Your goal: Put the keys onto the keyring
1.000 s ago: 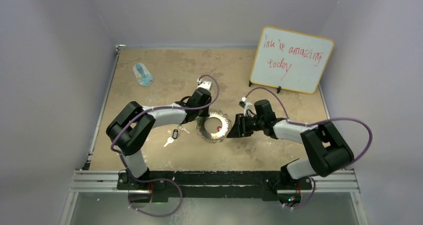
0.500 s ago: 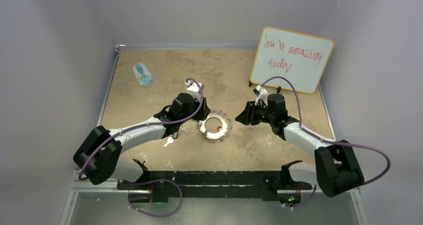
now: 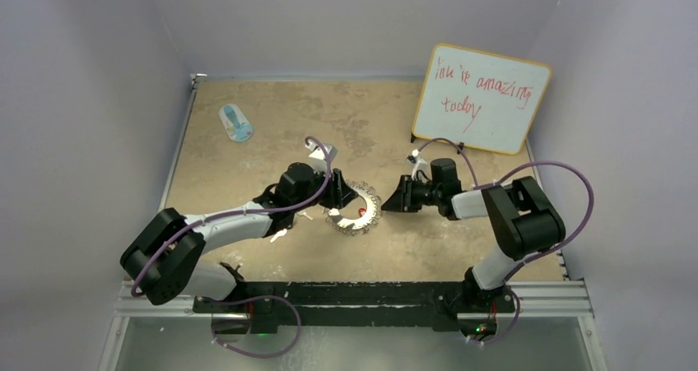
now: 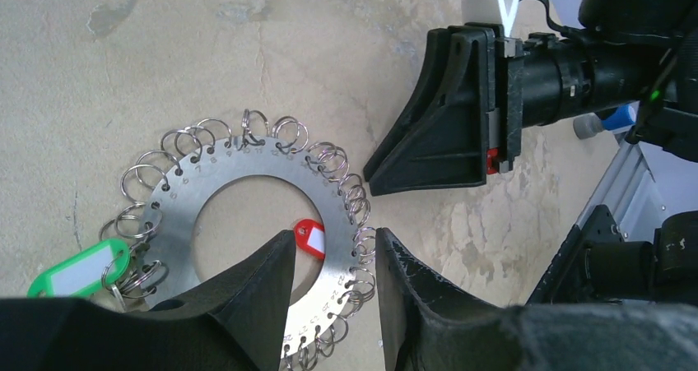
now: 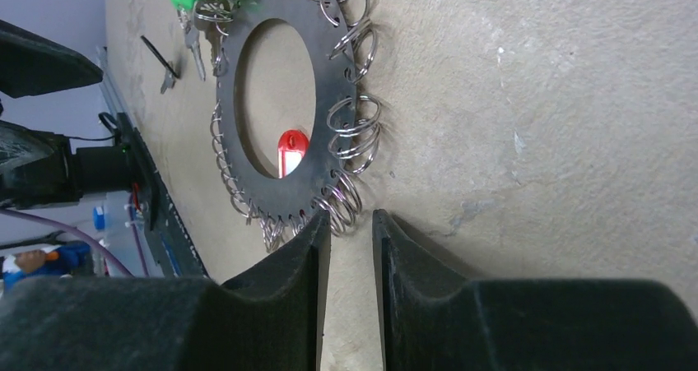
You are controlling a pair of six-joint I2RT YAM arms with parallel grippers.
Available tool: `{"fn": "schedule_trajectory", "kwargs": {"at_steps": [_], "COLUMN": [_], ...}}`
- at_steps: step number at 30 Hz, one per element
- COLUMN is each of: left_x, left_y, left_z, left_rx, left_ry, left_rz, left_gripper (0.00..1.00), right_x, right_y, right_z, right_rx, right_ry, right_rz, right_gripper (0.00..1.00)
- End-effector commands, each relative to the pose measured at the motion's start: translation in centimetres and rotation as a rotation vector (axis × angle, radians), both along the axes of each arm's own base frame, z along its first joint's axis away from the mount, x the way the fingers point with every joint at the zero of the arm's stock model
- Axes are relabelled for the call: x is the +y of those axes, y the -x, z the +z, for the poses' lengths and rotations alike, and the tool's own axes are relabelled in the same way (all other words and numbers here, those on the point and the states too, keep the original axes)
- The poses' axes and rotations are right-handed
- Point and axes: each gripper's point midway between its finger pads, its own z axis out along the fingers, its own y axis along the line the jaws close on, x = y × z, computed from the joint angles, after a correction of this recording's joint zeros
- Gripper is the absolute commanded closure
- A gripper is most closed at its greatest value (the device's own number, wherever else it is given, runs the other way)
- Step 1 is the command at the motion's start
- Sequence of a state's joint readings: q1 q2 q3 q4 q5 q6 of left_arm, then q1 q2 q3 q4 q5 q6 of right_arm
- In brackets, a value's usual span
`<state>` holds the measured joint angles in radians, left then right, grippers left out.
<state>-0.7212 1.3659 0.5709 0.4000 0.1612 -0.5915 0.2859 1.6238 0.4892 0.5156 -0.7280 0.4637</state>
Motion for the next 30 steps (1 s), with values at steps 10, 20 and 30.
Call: {"fn": "schedule_trajectory", "kwargs": {"at_steps": [10,20,30], "left_x": [-0.9,-0.7,-0.1], "left_y": [-0.3,-0.4,-0.6], "left_z": [2.9,2.6,2.6], "left_rx": [-0.062,-0.064,-0.08], "left_ry": [0.065,0.044,0.006], "left_rz": [-0.02,-0.017,-0.008], "left_gripper": [0.61,0.61,0.61], "right_x": [1.3,2.1,2.1], "right_y": [-1.7,-1.6,-2.1], "right_z": [0.2,1.3,3.3], "right_rx": [-0.029,-0.041,-0.114], "right_ry": [-0.07,-0.135,-0.116], "right_rz": [0.038,0.1,0.14], "right_gripper": [0.82,0.94,1.0]}}
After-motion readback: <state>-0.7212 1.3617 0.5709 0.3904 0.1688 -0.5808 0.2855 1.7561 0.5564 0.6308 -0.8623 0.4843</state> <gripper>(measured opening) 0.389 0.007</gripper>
